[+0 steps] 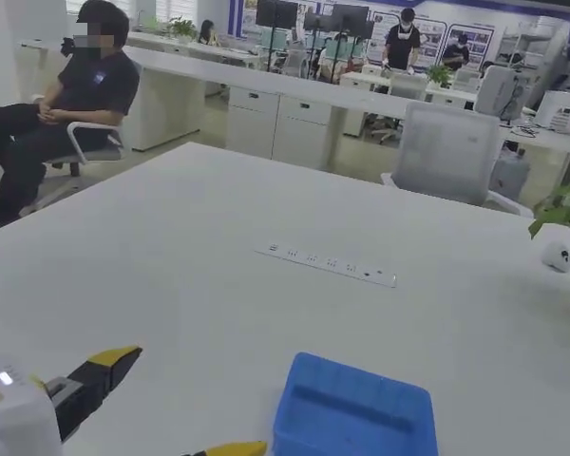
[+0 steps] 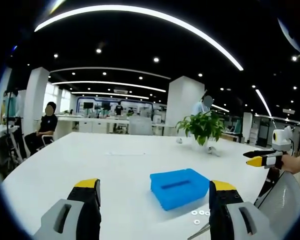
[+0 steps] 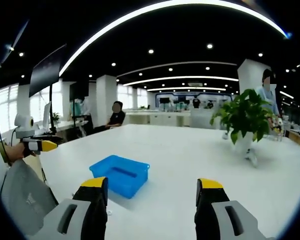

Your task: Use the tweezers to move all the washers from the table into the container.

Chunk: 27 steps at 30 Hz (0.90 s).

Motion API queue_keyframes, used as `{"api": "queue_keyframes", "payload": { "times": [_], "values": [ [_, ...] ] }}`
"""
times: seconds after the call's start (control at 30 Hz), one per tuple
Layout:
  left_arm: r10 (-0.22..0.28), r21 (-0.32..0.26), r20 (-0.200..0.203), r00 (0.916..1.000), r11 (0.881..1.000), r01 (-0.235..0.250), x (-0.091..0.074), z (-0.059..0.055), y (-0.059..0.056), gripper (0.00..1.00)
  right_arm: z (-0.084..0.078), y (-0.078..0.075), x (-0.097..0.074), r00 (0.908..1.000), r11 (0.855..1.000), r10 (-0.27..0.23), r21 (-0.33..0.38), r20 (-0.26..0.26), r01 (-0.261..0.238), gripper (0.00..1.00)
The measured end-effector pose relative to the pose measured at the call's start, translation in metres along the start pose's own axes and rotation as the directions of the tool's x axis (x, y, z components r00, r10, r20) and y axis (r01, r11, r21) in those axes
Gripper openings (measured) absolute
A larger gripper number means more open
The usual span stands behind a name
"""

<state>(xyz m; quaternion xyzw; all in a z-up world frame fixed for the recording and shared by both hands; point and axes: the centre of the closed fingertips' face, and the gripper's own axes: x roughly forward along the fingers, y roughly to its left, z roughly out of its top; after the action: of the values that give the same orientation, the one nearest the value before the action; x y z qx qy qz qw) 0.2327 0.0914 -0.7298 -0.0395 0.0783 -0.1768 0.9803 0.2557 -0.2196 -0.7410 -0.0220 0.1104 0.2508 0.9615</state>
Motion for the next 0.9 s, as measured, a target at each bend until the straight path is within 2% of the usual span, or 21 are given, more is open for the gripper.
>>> {"api": "queue_keyframes", "payload": {
  "times": [0.57, 0.73, 0.9],
  "values": [
    [-0.006, 0.002, -0.008, 1.0000, 1.000, 0.006, 0.0009, -0.0012, -0.0020, 0.91, 0.0035, 0.0003, -0.0017, 0.9999, 1.000, -0.011, 0.002, 0.009, 0.011, 0.68],
    [-0.012, 0.020, -0.043, 0.9990, 1.000, 0.013, 0.0028, -0.0071, -0.0035, 0.91, 0.0005, -0.0007, -0.0010, 0.9999, 1.000, -0.010, 0.004, -0.003, 0.010, 0.68],
    [-0.031, 0.024, -0.062, 0.9976, 0.999, 0.032, 0.0042, -0.0098, -0.0076, 0.91, -0.0015, -0.0018, -0.0005, 0.9999, 1.000, -0.011, 0.008, -0.011, 0.011, 0.68]
  ]
}}
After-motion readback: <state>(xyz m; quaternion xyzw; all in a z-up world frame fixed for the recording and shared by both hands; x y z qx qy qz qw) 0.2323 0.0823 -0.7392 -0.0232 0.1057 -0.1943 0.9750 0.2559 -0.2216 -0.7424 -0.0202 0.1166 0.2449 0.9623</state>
